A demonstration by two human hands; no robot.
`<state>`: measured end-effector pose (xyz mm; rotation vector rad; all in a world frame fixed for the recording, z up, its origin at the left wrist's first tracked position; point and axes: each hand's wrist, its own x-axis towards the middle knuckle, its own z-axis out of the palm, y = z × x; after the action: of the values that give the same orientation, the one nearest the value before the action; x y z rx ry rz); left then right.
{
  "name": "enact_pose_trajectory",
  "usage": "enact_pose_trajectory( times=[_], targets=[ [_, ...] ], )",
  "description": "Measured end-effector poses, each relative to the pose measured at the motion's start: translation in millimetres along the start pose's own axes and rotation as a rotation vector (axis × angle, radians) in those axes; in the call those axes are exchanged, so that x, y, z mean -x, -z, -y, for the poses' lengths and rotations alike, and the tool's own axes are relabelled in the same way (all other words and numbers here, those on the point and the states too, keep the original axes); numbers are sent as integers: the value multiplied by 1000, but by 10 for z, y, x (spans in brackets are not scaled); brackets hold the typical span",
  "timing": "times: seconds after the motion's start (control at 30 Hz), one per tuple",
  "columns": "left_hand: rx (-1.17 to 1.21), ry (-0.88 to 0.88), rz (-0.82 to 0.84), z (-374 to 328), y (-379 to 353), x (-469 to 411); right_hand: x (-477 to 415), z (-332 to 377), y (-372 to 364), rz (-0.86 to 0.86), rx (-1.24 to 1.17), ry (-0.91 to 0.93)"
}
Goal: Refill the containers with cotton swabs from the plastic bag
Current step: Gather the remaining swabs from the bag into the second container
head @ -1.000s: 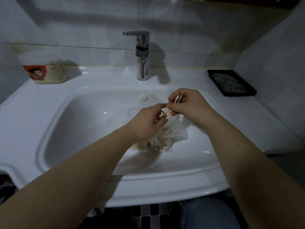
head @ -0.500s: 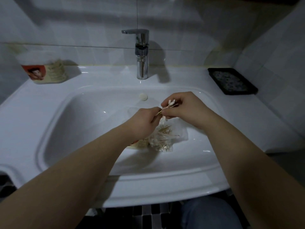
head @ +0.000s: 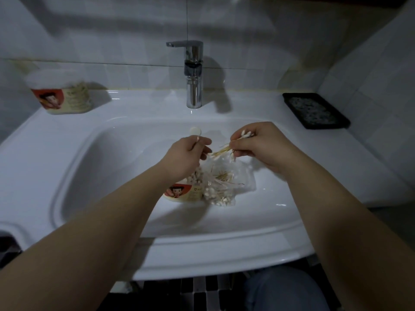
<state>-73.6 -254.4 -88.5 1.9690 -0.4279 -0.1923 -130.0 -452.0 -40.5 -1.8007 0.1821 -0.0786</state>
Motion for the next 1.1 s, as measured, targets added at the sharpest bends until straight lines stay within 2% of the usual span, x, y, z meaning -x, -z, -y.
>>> enact_pose_trajectory(
  times=[0.1, 0.27, 0.4, 0.5, 0.63, 0.77, 0.83, 1.0, 1.1],
  targets=[
    [173, 34, 94, -42, -52, 49, 36, -7, -88, 62, 26, 6],
    [129, 79, 259, -84, -135, 94, 37, -14, -159, 95, 56, 3],
    [4, 114, 211, -98, -120, 80, -1, -15, -154, 39, -66, -33],
    [22, 152, 224, -82, -70, 80, -47, -20, -90, -47, -110, -46],
    [-7, 145, 215, -57, -36, 79, -60, -41, -53, -64, -80, -47],
    [-4, 171, 138, -28, -46, 75, -44, -54, -77, -57, -28, -27],
    [69, 171, 129, -37, -61, 76, -24, -49, -101, -44, -25, -17],
    [482, 277, 166, -149, -125, 131, 14, -47, -214, 68, -29, -15],
    [494, 295, 246, -173, -153, 159, 18, -65, -254, 123, -16, -32]
  ],
)
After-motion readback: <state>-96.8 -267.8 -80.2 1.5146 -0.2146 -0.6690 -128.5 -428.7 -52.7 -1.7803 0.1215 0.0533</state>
